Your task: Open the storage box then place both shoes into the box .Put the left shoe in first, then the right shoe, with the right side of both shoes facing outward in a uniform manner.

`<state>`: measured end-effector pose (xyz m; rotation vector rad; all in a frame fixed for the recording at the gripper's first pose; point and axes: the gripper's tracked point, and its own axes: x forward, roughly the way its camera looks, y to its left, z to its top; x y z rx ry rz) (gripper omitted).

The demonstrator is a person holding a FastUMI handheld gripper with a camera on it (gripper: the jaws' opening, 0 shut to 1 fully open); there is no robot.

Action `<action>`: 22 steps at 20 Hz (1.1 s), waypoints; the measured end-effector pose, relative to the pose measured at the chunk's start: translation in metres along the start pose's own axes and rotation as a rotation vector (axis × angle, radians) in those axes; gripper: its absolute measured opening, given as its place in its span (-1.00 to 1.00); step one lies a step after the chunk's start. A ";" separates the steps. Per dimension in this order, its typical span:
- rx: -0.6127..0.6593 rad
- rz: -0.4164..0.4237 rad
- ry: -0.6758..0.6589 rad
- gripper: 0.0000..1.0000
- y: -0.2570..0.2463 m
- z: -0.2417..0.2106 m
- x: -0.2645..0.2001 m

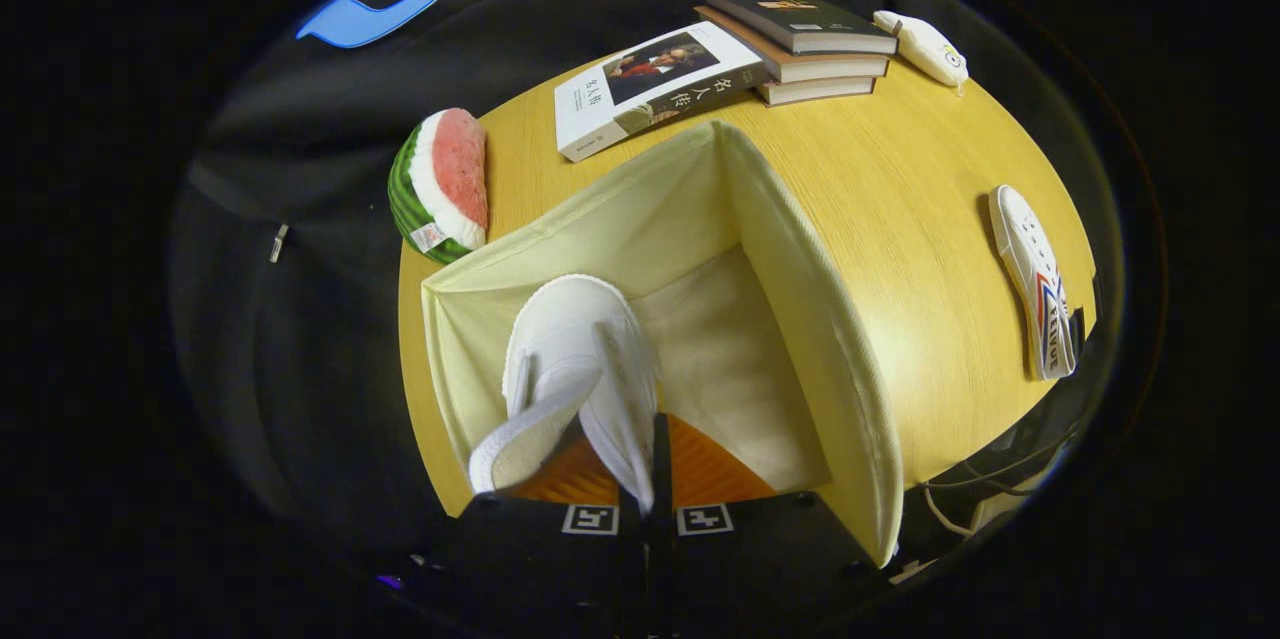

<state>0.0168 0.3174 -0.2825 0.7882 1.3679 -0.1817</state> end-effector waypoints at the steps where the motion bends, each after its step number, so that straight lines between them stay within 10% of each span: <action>1: 0.004 0.029 0.002 -0.86 0.004 -0.001 0.002; 3: 0.028 0.117 0.050 -0.69 0.018 -0.011 0.001; 6: 0.044 0.190 0.079 0.71 0.030 -0.018 -0.006; 8: -0.014 0.202 0.051 0.95 0.027 -0.014 -0.018; 16: -0.188 0.327 -0.115 0.98 -0.020 0.028 -0.113; 22: -0.208 0.155 -0.247 0.98 -0.184 0.080 -0.146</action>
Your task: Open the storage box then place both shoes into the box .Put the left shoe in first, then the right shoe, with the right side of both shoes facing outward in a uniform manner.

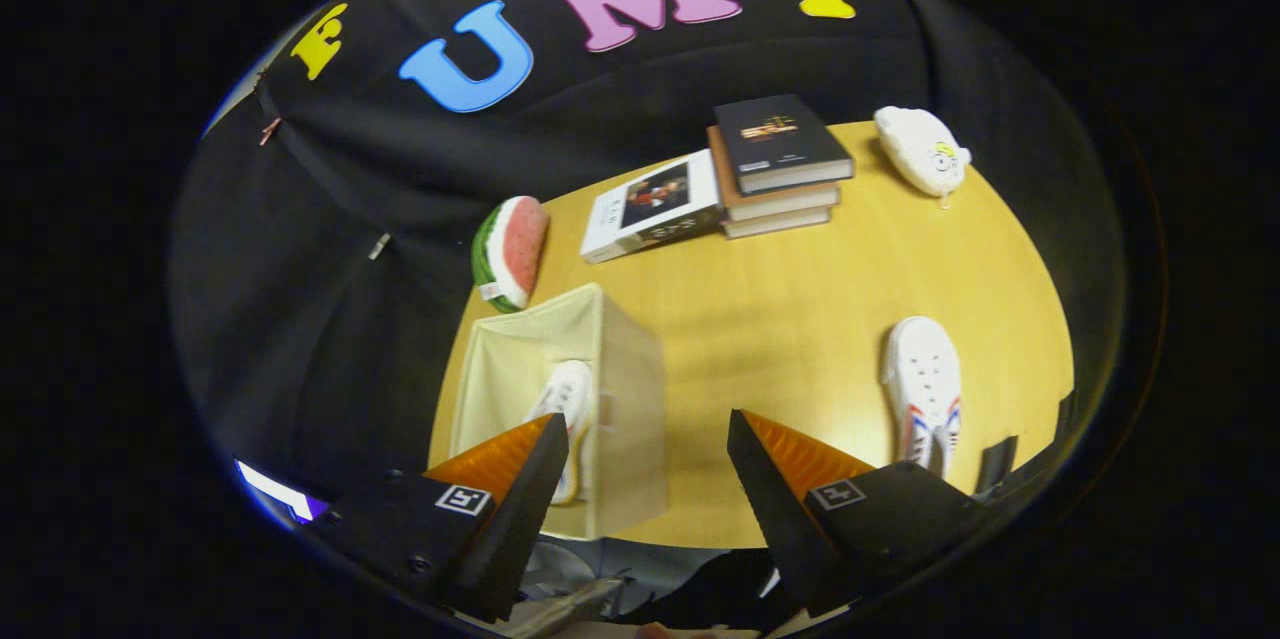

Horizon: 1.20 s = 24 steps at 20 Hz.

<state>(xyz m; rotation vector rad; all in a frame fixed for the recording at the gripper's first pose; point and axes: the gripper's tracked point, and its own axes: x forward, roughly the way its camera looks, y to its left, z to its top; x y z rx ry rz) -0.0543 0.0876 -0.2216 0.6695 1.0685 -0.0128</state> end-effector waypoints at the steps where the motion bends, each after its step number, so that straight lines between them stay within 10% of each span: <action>1: -0.015 -0.056 0.000 0.98 -0.035 -0.004 -0.003; 8: -0.112 -0.379 0.094 0.96 -0.241 -0.063 -0.019; 21: -0.206 -0.306 0.062 0.66 -0.278 -0.080 0.061; 24: -0.191 -0.219 0.037 0.00 -0.262 -0.083 0.072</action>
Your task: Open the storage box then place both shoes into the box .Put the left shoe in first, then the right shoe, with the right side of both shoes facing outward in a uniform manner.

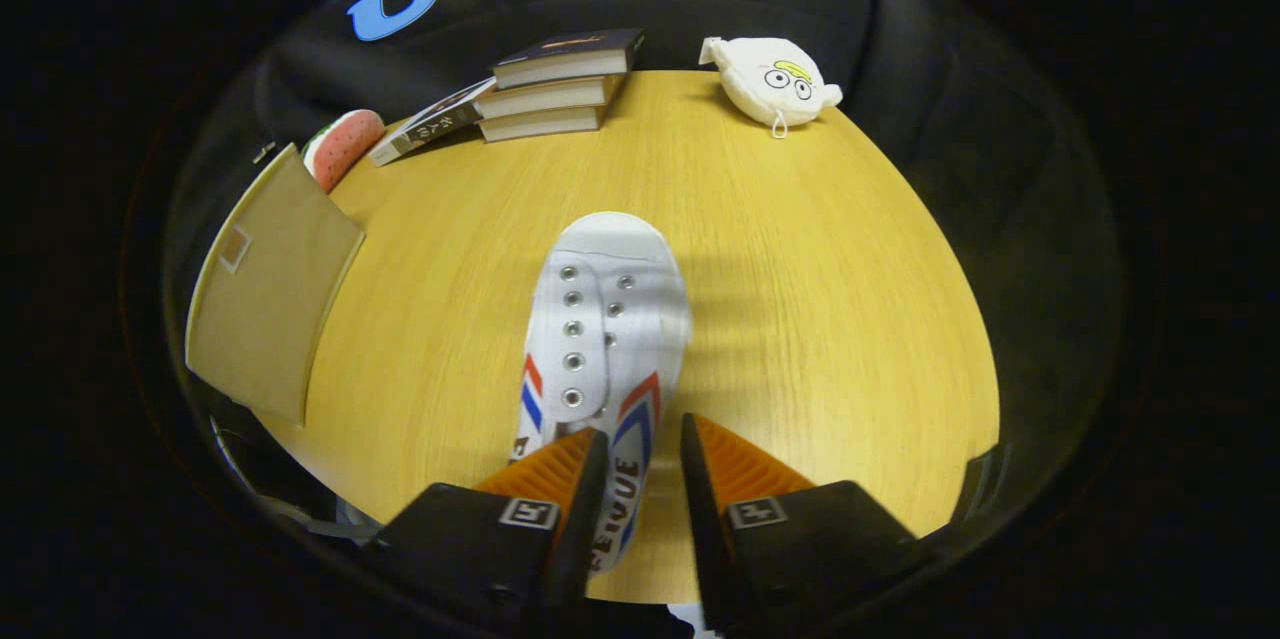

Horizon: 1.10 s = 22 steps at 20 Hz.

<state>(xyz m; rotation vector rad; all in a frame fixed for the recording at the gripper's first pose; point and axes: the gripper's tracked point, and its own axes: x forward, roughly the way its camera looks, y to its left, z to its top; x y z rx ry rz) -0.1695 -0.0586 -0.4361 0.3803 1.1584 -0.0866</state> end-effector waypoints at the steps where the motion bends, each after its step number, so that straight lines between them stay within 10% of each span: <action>1: 0.028 0.012 0.001 -0.41 -0.003 0.000 -0.003; 4: 0.177 0.058 0.030 -0.88 -0.007 0.002 -0.006; 15: 0.263 0.187 -0.154 -0.90 0.052 0.090 -0.091; 22: 0.126 0.319 -0.166 -0.90 0.191 0.138 -0.145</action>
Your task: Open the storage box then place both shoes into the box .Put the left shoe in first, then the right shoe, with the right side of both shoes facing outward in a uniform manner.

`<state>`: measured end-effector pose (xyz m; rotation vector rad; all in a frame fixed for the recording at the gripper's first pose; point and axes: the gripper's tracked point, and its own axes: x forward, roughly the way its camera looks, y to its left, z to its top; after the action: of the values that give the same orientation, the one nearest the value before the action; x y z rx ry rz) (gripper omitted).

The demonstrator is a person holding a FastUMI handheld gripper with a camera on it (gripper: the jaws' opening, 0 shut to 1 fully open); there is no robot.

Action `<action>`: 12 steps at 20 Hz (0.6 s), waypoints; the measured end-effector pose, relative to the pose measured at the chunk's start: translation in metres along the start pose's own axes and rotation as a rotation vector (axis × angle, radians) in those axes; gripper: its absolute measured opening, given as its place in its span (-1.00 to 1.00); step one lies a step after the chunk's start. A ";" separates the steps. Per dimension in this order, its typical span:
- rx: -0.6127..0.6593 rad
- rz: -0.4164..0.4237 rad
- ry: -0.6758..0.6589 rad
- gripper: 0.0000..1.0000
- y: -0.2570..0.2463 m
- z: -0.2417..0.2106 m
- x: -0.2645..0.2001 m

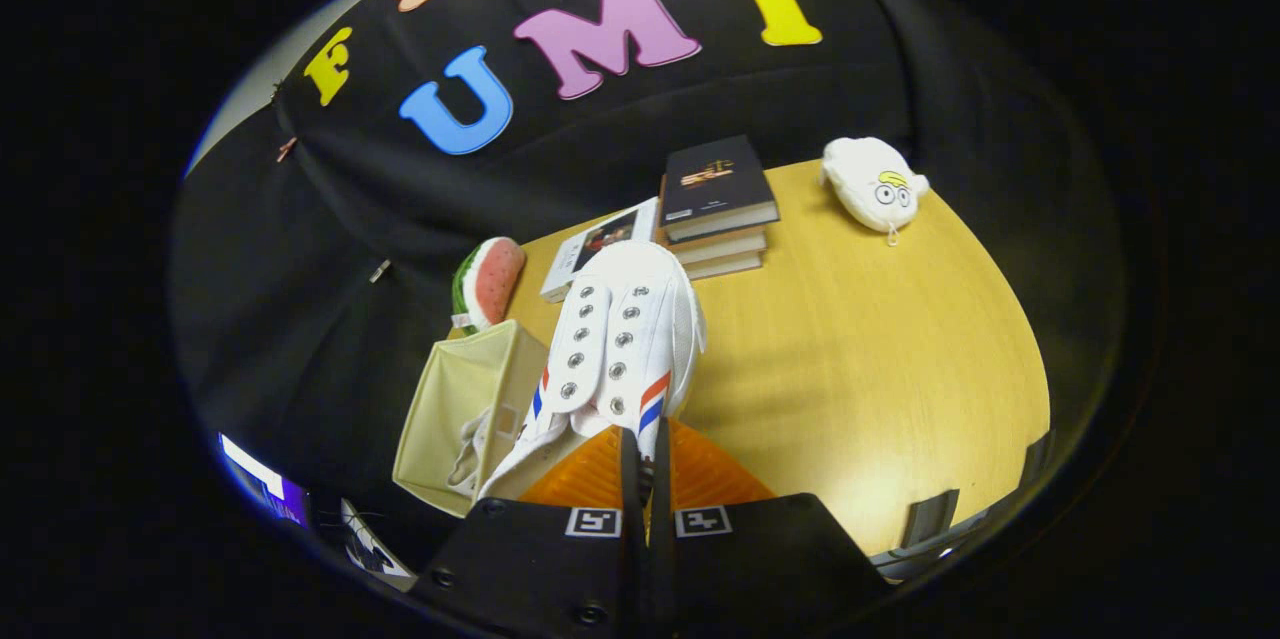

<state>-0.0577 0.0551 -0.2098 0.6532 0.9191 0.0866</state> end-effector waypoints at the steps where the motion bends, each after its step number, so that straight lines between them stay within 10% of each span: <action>1: -0.018 0.014 0.018 -0.90 0.020 -0.002 0.005; 12: -0.103 0.012 0.203 -0.90 0.140 -0.058 0.085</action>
<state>-0.0215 0.2249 -0.2164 0.5606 1.0985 0.2126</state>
